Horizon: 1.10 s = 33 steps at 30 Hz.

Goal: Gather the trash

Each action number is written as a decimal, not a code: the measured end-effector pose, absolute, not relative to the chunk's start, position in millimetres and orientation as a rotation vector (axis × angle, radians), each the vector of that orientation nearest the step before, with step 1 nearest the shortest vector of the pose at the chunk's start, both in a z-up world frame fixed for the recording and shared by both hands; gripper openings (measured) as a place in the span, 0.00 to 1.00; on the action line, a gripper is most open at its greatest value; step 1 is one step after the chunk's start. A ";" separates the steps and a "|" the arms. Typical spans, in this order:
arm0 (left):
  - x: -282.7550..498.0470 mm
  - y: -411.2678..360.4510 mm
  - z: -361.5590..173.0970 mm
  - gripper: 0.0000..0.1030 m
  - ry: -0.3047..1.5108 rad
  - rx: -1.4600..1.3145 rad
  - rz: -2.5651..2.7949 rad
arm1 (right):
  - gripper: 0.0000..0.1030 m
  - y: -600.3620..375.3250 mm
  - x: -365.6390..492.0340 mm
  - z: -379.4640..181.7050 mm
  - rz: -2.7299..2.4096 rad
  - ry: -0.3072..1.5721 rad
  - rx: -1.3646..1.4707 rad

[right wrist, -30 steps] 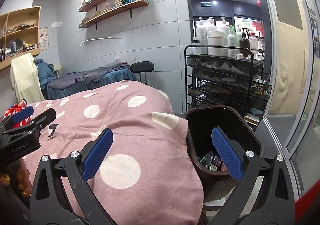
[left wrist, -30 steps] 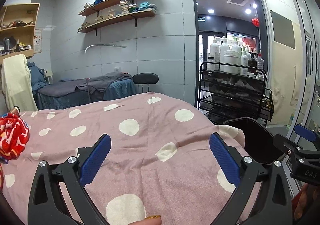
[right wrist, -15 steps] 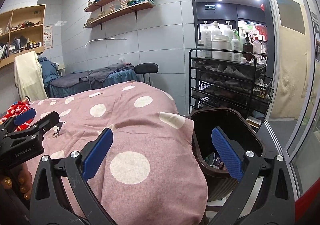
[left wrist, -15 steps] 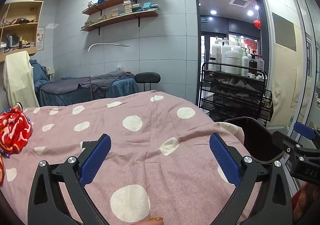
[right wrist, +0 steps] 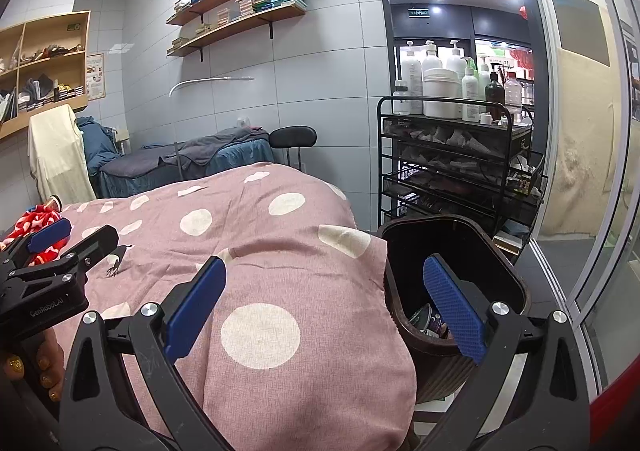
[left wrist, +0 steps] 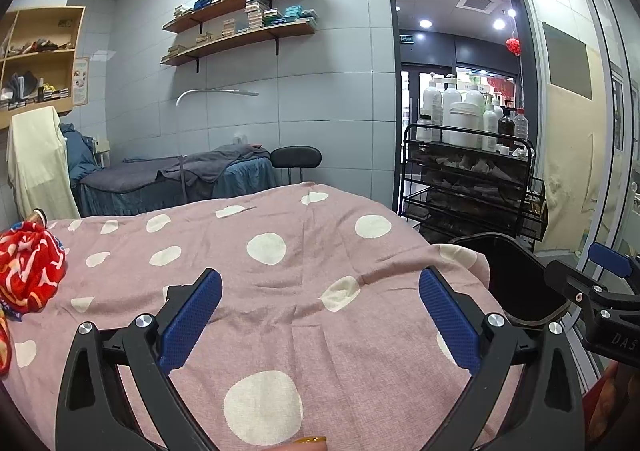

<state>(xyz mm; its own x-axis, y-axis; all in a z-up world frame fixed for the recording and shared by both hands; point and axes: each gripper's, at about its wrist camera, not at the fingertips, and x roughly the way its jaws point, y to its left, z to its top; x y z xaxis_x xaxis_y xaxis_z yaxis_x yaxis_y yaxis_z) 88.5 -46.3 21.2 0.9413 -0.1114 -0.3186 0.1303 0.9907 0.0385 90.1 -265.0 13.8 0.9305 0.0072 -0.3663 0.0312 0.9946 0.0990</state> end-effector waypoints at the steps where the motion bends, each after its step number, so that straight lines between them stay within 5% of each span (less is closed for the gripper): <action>1: 88.4 -46.3 21.3 0.95 0.322 0.059 -0.125 | 0.95 -264.9 90.3 14.0 -0.013 0.376 0.104; 33: 87.5 -47.0 23.4 0.95 0.323 0.059 -0.128 | 0.95 -264.5 90.6 14.2 -0.012 0.376 0.111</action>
<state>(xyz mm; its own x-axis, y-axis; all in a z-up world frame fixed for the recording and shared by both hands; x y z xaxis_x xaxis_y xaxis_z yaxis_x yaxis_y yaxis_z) 87.5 -47.0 23.4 0.9404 -0.1157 -0.3198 0.1345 0.9902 0.0374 90.6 -264.5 14.2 0.9302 0.0091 -0.3671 0.0321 0.9939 0.1058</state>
